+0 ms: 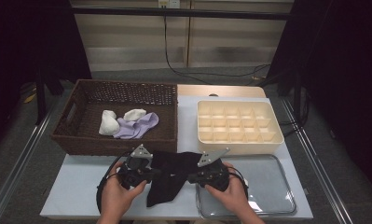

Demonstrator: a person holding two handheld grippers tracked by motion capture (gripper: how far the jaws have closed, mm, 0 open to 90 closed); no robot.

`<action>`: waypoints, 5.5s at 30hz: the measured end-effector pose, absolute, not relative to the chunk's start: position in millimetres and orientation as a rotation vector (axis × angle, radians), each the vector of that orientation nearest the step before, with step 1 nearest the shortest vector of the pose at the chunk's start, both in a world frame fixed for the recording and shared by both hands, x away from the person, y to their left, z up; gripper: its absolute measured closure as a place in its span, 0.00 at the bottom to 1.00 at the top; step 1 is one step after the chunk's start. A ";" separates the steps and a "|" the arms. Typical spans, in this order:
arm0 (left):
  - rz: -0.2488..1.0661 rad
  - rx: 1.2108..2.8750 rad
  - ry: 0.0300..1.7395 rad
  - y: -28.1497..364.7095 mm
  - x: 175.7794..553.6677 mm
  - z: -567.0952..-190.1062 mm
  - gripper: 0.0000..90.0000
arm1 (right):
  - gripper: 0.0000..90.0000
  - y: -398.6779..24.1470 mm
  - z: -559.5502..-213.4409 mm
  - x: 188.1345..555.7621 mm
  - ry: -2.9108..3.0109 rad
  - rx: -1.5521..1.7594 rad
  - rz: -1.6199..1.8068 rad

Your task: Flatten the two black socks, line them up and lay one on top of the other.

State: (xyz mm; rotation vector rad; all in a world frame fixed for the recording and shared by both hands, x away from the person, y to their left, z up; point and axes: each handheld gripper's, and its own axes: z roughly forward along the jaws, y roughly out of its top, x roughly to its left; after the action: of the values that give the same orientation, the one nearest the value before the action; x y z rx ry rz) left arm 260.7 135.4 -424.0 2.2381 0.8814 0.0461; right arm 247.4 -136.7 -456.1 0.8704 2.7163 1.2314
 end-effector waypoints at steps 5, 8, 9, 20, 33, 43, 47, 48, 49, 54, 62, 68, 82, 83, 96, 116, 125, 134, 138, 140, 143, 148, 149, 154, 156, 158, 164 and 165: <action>0.057 2.213 0.900 145.2 261.3 -419.2 0.98 | 1.00 -149.3 -449.6 242.8 2.685 0.867 1.241; 0.065 2.200 0.928 153.4 261.8 -418.4 0.98 | 1.00 -157.1 -448.7 240.8 2.674 0.878 1.251; 0.062 2.196 0.937 156.0 261.8 -418.4 0.98 | 1.00 -166.3 -448.6 238.5 2.662 0.885 1.247; 0.086 2.240 1.032 174.2 259.2 -437.1 0.98 | 1.00 -208.5 -451.8 228.8 2.578 0.935 1.274; 0.080 2.289 1.015 166.1 259.6 -448.7 0.97 | 0.99 -227.7 -455.9 222.8 2.552 0.984 1.253; 0.090 2.281 1.044 171.9 262.0 -444.9 0.96 | 0.94 -251.0 -450.4 225.3 2.466 1.074 1.251; 0.145 2.242 1.024 170.7 262.0 -438.5 0.93 | 0.89 -244.5 -445.1 225.7 2.438 1.060 1.283; 0.138 2.237 1.019 169.6 261.9 -437.6 0.93 | 0.89 -240.9 -444.5 225.9 2.437 1.055 1.296; 0.146 2.241 1.015 168.5 261.7 -437.2 0.93 | 0.89 -236.5 -444.2 226.5 2.453 1.039 1.306; 0.124 2.276 1.045 169.6 263.4 -443.6 0.94 | 0.82 -210.5 -451.4 229.3 2.519 0.990 1.278; 0.201 2.239 1.108 179.2 265.0 -442.3 0.89 | 0.76 -208.4 -463.6 230.5 2.545 1.052 1.228; 0.164 2.243 1.031 165.7 266.5 -449.5 0.85 | 0.76 -212.7 -464.8 231.8 2.535 1.100 1.257; 0.231 2.336 0.881 157.5 263.2 -463.2 0.86 | 0.96 -214.9 -473.2 231.5 2.605 1.148 1.221; 0.271 2.338 0.872 155.8 258.0 -464.2 0.86 | 0.97 -216.0 -473.2 231.0 2.611 1.156 1.218; 0.110 2.367 0.915 154.3 253.1 -452.6 0.98 | 1.00 -237.7 -469.2 220.7 2.623 1.214 1.234; 0.273 2.213 0.928 149.8 284.0 -465.0 0.66 | 0.71 -247.0 -460.2 235.9 2.370 1.348 1.273; 0.295 2.263 0.962 143.5 291.2 -472.2 0.74 | 0.70 -233.9 -475.1 245.4 2.387 1.386 1.229; 0.269 2.262 0.973 139.5 291.2 -471.2 0.96 | 0.95 -231.1 -476.7 245.4 2.392 1.378 1.230; 0.236 2.236 1.011 140.7 290.7 -471.0 0.98 | 0.96 -234.0 -471.8 244.3 2.361 1.385 1.275; 0.210 2.242 1.014 142.7 290.9 -468.6 0.99 | 0.96 -234.9 -471.1 244.4 2.355 1.379 1.292; 0.187 2.216 1.031 145.4 289.1 -463.8 0.99 | 0.96 -237.0 -467.1 243.4 2.334 1.385 1.335; 0.160 2.163 1.023 150.5 285.5 -453.9 0.99 | 0.96 -241.9 -461.3 243.5 2.295 1.377 1.412; 0.153 2.154 1.021 153.4 285.4 -450.5 0.99 | 0.96 -243.1 -460.1 243.6 2.287 1.381 1.431; 0.147 2.124 1.022 157.8 283.0 -443.1 0.99 | 0.96 -244.7 -456.3 242.3 2.274 1.387 1.461; 0.151 2.120 1.016 157.6 282.2 -441.6 0.99 | 0.96 -245.5 -455.2 242.0 2.270 1.386 1.477; 0.135 2.112 1.014 158.7 281.1 -437.0 0.99 | 0.96 -248.7 -450.7 242.0 2.259 1.396 1.516; 0.149 2.102 0.994 160.6 277.0 -428.2 0.99 | 0.96 -253.9 -444.2 240.4 2.246 1.382 1.554; 0.155 2.101 0.993 161.9 274.9 -426.0 0.99 | 0.96 -254.7 -442.1 239.3 2.251 1.377 1.556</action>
State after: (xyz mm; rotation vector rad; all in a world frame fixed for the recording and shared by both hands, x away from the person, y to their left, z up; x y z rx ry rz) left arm 274.9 161.9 -426.0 2.1012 0.9935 0.1554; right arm 239.3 -254.7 -442.1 1.3774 2.2514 1.5560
